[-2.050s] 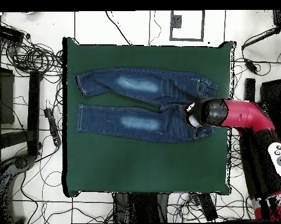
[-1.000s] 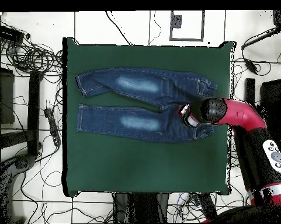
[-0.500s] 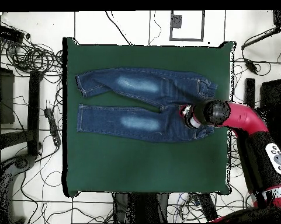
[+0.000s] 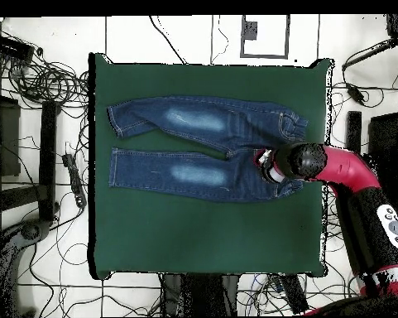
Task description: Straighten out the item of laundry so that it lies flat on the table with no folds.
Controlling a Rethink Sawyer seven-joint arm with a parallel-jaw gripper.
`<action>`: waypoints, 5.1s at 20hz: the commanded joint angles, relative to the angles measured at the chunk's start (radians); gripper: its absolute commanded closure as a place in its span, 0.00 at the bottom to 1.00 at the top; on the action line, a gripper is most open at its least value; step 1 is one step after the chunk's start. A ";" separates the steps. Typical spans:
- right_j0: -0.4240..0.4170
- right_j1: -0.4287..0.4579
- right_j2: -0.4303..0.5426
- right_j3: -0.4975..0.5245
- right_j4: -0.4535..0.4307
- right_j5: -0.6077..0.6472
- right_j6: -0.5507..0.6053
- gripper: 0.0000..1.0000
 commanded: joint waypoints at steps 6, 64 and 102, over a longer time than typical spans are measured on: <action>0.008 0.109 -0.048 0.093 -0.203 -0.140 -0.345 1.00; 0.097 -0.145 -0.159 0.182 -0.115 -0.032 -0.201 1.00; 0.143 -0.136 -0.106 0.023 -0.130 -0.038 -0.301 1.00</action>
